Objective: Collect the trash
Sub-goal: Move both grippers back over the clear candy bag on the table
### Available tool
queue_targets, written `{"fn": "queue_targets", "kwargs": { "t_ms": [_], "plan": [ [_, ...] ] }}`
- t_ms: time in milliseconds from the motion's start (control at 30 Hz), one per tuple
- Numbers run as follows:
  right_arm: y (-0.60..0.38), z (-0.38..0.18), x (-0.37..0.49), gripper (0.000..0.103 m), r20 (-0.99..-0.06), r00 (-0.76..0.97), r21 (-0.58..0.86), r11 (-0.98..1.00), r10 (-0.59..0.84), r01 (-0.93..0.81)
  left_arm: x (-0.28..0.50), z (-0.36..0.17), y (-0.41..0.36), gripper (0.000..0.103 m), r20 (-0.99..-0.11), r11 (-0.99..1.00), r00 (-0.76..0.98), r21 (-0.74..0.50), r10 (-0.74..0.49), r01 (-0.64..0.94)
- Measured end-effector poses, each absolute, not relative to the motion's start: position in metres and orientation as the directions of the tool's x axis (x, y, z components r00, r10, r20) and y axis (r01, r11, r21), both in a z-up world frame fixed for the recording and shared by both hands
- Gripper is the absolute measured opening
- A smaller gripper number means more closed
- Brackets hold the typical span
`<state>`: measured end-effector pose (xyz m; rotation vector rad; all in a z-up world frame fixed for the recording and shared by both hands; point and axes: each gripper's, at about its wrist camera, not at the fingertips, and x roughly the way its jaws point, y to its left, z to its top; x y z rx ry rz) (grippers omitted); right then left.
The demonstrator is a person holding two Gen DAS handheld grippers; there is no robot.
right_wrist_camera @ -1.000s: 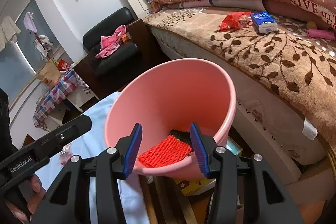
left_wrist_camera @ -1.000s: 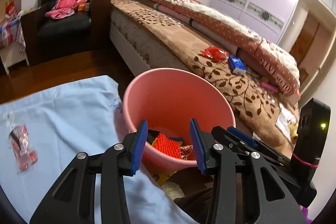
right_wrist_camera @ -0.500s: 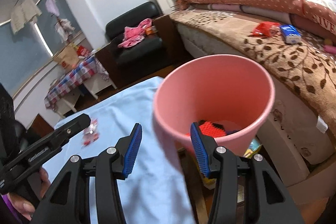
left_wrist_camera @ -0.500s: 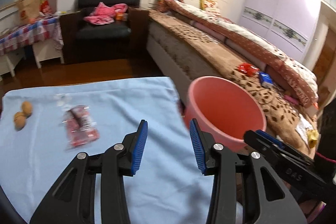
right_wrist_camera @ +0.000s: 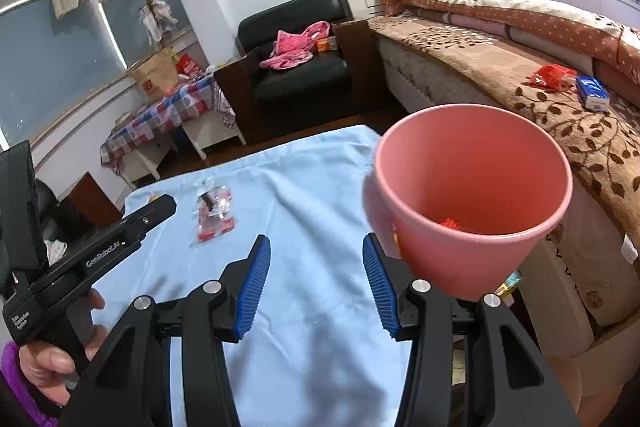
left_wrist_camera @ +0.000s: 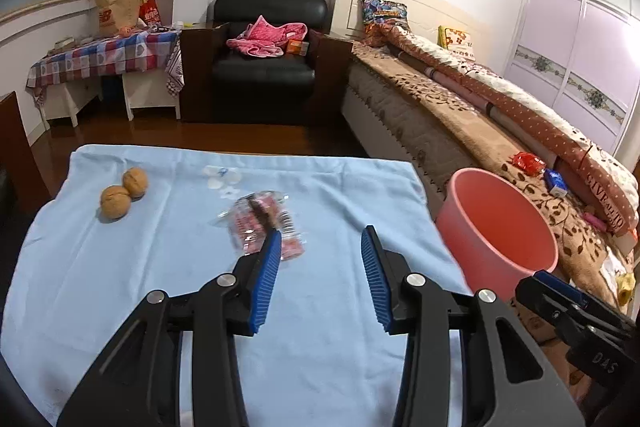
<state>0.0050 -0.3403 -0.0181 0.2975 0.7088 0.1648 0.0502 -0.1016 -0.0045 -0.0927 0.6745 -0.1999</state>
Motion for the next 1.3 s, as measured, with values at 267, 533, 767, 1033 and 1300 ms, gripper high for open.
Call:
{"fn": "queue_targets", "kwargs": {
  "t_ms": [267,533,767,1033,1300],
  "plan": [
    [-0.310,-0.022,0.008,0.048,-0.636,0.720,0.302,0.948,0.279,-0.101,0.050,-0.014,-0.080,0.042,-0.673,0.988,0.723,-0.122,-0.156,0.099],
    [-0.292,-0.027,0.020,0.048,-0.648,0.700,0.287,0.948,0.300,-0.141,0.062,-0.031,-0.047,0.042,-0.750,0.991,0.652,-0.132,-0.108,0.012],
    [-0.274,-0.032,0.039,0.048,-0.659,0.681,0.270,0.946,0.318,-0.180,0.073,-0.039,-0.042,0.042,-0.758,0.987,0.635,-0.152,-0.151,0.054],
    [-0.266,-0.039,0.060,0.048,-0.662,0.675,0.262,0.944,0.326,-0.199,0.091,-0.046,-0.048,0.042,-0.776,0.973,0.591,-0.217,-0.222,0.082],
    [-0.264,-0.049,0.082,0.048,-0.676,0.656,0.266,0.941,0.336,-0.208,0.113,-0.057,-0.060,0.042,-0.793,0.975,0.568,-0.205,-0.220,0.091]
  ]
}}
